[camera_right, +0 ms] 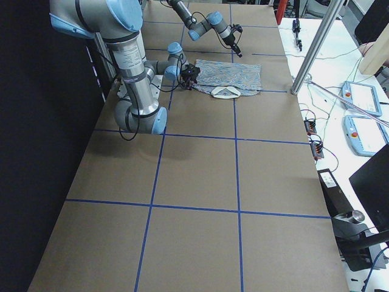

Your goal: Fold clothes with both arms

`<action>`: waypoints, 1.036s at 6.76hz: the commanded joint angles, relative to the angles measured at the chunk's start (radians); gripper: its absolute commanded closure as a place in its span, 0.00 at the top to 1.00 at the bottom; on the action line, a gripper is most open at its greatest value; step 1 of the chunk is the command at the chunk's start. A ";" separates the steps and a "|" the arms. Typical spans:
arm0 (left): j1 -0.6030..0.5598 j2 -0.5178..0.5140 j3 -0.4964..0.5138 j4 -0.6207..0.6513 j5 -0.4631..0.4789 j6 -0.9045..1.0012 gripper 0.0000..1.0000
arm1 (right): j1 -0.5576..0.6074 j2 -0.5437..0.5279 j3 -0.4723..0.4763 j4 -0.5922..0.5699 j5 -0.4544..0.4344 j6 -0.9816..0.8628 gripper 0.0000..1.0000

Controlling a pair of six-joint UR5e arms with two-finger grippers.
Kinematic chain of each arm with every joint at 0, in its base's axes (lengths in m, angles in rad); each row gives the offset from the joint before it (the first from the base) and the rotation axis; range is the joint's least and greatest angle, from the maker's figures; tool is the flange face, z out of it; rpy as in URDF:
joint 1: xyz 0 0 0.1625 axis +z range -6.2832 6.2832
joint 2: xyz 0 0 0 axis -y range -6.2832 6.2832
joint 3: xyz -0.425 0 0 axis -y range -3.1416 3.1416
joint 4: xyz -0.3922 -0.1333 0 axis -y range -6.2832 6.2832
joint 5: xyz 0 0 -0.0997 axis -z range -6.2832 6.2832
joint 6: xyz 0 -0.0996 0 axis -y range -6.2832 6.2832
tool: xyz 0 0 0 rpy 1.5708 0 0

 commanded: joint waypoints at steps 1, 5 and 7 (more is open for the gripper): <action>0.000 0.001 0.003 0.002 0.000 0.000 0.44 | -0.001 0.009 -0.003 0.003 0.001 0.002 0.00; 0.002 0.001 0.000 0.002 0.000 -0.002 0.44 | 0.009 0.010 0.031 -0.003 0.003 -0.015 0.00; 0.061 0.016 -0.080 0.019 -0.052 -0.175 0.44 | 0.018 -0.069 0.162 -0.054 0.009 -0.017 0.00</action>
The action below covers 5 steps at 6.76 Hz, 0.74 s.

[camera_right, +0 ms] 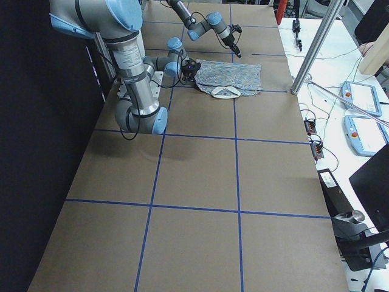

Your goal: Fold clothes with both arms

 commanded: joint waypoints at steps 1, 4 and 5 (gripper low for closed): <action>0.139 0.079 -0.201 0.083 -0.042 -0.200 0.44 | 0.001 -0.080 0.104 -0.035 -0.001 0.001 0.00; 0.311 0.228 -0.504 0.287 -0.080 -0.409 0.47 | -0.014 -0.086 0.134 -0.052 -0.022 0.002 0.00; 0.336 0.230 -0.496 0.318 -0.087 -0.432 0.51 | -0.014 -0.097 0.136 -0.052 -0.022 0.002 0.00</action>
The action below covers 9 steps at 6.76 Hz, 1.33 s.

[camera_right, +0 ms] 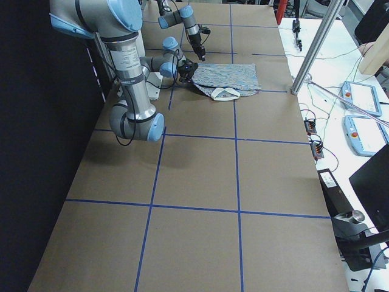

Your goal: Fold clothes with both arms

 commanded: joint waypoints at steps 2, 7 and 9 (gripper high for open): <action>0.104 0.054 -0.017 0.063 -0.026 -0.087 0.55 | -0.003 -0.007 0.010 -0.002 -0.002 -0.001 0.00; 0.127 0.055 0.015 0.067 -0.025 -0.087 0.35 | -0.001 -0.010 0.014 -0.002 -0.002 -0.001 0.00; 0.126 0.034 0.003 0.135 -0.025 -0.075 0.00 | -0.001 -0.010 0.016 -0.002 -0.005 -0.003 0.00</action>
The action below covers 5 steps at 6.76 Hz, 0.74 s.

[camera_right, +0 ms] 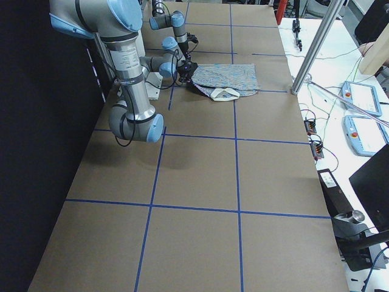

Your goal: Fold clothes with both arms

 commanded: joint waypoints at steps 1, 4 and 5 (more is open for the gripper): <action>-0.009 -0.017 -0.028 0.032 0.001 0.008 0.00 | 0.000 -0.006 0.001 0.000 -0.004 -0.001 0.00; -0.013 -0.022 -0.151 0.104 0.002 -0.005 0.00 | -0.009 -0.040 0.054 0.002 -0.007 -0.001 0.00; -0.007 -0.011 -0.157 0.104 0.005 -0.018 0.00 | -0.061 -0.113 0.135 0.002 -0.069 0.000 0.00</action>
